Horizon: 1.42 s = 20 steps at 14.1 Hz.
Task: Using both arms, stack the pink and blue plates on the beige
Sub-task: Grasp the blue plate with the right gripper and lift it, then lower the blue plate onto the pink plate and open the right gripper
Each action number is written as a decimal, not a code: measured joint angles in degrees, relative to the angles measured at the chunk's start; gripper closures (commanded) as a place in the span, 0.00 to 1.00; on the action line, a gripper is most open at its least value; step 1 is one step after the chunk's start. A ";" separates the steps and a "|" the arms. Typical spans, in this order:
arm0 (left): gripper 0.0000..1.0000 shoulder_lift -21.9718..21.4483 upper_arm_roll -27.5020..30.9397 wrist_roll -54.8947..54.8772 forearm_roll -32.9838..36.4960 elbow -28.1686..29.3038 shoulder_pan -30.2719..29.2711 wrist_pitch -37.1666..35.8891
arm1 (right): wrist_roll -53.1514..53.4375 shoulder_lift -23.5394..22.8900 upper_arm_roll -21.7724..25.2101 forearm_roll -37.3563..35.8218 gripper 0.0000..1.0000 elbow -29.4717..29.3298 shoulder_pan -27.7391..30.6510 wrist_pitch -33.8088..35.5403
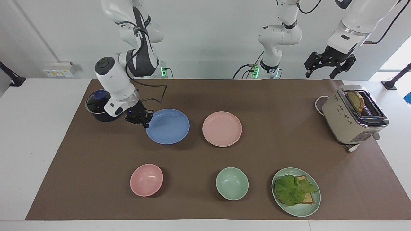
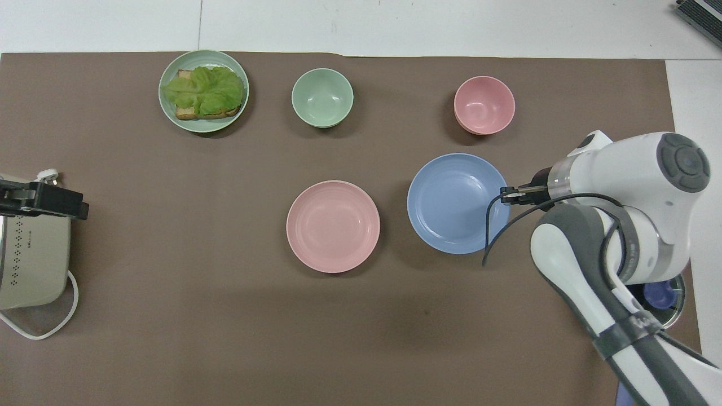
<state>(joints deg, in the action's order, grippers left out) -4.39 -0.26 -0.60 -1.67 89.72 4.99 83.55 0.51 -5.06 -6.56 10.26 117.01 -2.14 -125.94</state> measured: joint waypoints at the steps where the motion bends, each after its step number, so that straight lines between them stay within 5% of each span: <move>1: 0.00 0.00 0.00 0.00 0.00 0.00 0.00 0.00 | 2.38 0.00 -0.03 0.01 1.00 -0.20 -2.03 -0.13; 20: 0.00 0.00 0.01 0.00 0.00 0.00 0.00 -0.03 | 24.42 -9.34 -0.29 4.29 1.00 -0.77 -20.08 -12.83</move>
<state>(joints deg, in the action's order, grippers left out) -4.39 -0.25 -0.60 -1.67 89.72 4.99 83.52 24.93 -14.40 -6.85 14.54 116.24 -22.23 -138.77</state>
